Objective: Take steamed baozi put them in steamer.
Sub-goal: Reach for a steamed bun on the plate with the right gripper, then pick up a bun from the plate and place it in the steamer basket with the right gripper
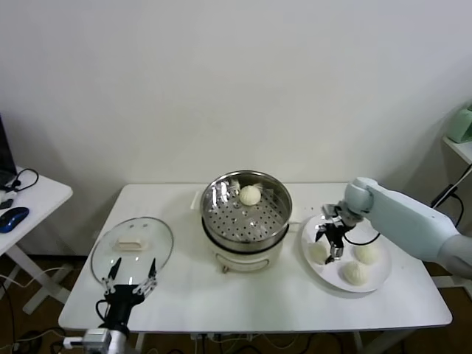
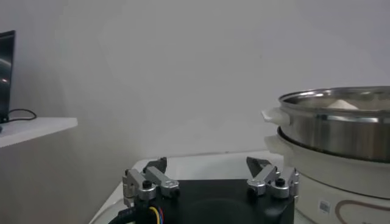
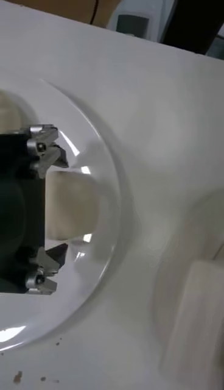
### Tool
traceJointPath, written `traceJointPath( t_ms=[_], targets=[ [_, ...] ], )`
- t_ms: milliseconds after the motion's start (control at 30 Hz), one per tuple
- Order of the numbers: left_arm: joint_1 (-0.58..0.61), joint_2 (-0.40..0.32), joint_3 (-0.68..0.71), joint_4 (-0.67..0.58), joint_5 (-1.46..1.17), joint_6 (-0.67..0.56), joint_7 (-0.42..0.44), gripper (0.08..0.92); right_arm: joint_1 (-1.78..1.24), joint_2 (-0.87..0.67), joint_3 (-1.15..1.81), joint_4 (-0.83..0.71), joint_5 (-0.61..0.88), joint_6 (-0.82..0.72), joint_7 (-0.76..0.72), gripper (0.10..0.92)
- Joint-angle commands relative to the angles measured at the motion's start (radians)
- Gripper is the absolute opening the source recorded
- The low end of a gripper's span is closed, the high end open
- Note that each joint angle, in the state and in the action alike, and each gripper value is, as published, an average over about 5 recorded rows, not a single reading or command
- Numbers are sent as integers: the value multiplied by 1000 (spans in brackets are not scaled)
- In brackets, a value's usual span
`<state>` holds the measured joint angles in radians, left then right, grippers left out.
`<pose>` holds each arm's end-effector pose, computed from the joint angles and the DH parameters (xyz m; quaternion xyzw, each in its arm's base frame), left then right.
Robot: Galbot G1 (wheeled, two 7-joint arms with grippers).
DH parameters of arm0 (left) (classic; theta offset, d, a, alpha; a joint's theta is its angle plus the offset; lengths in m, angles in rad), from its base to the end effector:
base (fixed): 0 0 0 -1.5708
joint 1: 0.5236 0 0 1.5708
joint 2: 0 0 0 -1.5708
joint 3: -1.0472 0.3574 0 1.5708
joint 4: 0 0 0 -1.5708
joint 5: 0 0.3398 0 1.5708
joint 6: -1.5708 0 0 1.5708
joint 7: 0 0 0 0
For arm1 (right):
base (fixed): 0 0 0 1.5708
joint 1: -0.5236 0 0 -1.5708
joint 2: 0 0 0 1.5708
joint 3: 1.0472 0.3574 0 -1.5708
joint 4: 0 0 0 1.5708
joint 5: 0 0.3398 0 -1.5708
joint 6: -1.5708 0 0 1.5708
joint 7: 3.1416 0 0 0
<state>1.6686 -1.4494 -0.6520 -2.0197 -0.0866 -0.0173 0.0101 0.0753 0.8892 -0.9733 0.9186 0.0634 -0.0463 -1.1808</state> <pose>0.1283 0.0643 -0.3423 0.0223 -0.9963 -0.0415 0.0724 0.5560 -0.1460 -0.2453 0.5786 -0.5069 0.4793 0.4227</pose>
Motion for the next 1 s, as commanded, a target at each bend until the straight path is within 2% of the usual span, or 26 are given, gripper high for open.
traceJointPath(
  t_ms=[33,200,500,767,1000],
  targets=[
    [0,0,0,1,1,0,-1,823,-6,5,8,-12,-13,4,-1,732],
    [-1,-1,1,1,1,1,-1,823,-5,5,11,-9,-10,6,1,676],
    [-4,1,1,3,3,2,0,823,105,-44,-37,61,77,-4,-4,668],
    [-9,1,14,3,26,3,1,823,414,-124,-205,112,334,-39,-34,670],
    [-23,1,33,4,46,8,-7,823,656,-82,-355,116,569,-78,-37,676]
  ],
)
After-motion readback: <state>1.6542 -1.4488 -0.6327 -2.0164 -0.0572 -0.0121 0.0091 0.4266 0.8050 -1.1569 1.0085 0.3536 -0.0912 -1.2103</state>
